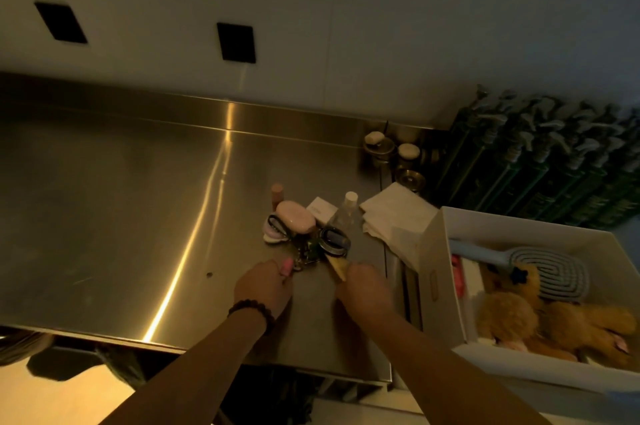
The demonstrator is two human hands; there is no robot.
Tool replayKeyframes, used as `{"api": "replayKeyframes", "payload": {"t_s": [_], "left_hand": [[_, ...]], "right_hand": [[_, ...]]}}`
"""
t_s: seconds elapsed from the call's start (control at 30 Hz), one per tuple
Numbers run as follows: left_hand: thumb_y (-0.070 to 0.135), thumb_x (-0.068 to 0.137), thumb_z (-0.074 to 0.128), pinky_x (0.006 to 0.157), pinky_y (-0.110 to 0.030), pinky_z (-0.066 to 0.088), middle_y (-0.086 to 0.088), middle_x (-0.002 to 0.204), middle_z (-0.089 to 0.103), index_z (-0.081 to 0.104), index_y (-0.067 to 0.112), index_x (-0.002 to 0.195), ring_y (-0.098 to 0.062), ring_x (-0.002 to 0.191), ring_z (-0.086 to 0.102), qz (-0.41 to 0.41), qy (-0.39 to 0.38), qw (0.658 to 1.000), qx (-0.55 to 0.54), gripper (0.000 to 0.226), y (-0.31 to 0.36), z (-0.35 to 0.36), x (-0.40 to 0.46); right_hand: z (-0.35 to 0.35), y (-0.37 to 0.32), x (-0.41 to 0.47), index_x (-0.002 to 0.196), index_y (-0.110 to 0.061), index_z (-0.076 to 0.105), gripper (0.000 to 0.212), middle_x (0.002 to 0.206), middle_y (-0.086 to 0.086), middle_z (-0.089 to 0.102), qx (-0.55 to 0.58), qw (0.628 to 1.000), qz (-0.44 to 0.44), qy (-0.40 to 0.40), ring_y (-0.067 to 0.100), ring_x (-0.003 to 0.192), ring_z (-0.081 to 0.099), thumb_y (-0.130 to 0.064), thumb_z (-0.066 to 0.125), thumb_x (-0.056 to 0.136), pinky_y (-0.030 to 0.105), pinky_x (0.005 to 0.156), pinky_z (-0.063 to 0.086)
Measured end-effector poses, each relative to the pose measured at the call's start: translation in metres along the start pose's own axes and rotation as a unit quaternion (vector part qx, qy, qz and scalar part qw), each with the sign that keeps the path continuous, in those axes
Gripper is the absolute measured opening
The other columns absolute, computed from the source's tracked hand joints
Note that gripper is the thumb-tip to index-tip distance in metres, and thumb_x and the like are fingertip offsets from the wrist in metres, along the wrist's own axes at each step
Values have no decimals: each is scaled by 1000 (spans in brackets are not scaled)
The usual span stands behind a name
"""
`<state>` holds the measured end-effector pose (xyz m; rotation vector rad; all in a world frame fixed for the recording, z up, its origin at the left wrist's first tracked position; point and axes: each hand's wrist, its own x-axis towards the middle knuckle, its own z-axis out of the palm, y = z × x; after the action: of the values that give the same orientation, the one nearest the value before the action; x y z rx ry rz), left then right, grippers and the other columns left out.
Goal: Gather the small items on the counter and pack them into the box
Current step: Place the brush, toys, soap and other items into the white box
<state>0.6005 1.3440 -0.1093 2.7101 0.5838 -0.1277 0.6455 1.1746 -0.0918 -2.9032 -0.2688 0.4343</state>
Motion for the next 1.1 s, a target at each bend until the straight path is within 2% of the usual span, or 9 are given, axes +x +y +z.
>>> {"api": "replayKeyframes", "payload": {"t_s": [0.13,0.27,0.37,0.47,0.6,0.73,0.83,0.97,1.1], "left_hand": [[46,90,48,60,-26,36,3,72,50,44,25,71,-13,67,49,12,18,999,-46,28,10,-4,-3],[45,90,50,53,-25,37,4,65,55,50,28,70,-10,59,51,22,58,992,-109,27,33,-11,-5],[43,89,54,54,-25,43,9,66,54,46,32,71,-7,61,53,54,85,985,-143,22,58,-21,-5],[47,89,51,59,-31,51,7,68,50,45,30,67,-9,60,53,92,104,979,-152,28,86,-35,-4],[51,91,46,55,-28,45,5,63,56,54,26,70,-10,59,54,165,95,967,-171,33,128,-47,-3],[42,89,54,64,-30,47,7,76,57,58,26,88,-12,72,55,206,78,961,-169,16,173,-50,-7],[36,86,60,67,-32,49,7,79,60,58,26,87,-11,74,56,227,74,955,-173,11,200,-49,-13],[34,85,62,55,-22,40,9,73,58,54,28,79,-5,67,54,258,74,946,-184,12,229,-41,-23],[38,86,60,59,-28,47,6,73,60,58,24,81,-10,69,56,269,82,945,-168,14,249,-34,-29]], "right_hand": [[-19,5,-5,101,-18,61,13,79,-2,55,-41,998,-32,38,10,65,54,-21,50,95,25,59,47],[-48,13,-8,97,-18,63,13,80,-2,59,17,998,-19,64,11,68,57,-20,51,93,27,68,53],[-85,28,-11,96,-15,63,14,76,0,55,65,997,16,38,13,66,53,-26,54,93,27,70,47],[-121,58,-22,90,-10,67,17,86,9,66,134,987,-14,93,25,79,62,-20,54,89,31,69,47],[-171,120,-38,95,-19,71,16,81,-6,62,203,968,10,145,6,70,58,-21,56,92,17,55,41],[-207,200,-57,92,-23,71,17,88,-1,64,264,947,38,181,8,75,57,-20,55,94,17,57,39],[-210,253,-66,89,-23,69,17,95,4,65,314,928,70,189,17,86,60,-17,54,94,26,70,45],[-195,301,-63,104,-8,69,19,102,14,66,348,919,102,154,26,93,62,-12,53,95,35,79,51],[-180,327,-46,108,-7,66,19,100,10,64,330,927,120,133,17,87,58,-14,53,95,26,70,44]]}}
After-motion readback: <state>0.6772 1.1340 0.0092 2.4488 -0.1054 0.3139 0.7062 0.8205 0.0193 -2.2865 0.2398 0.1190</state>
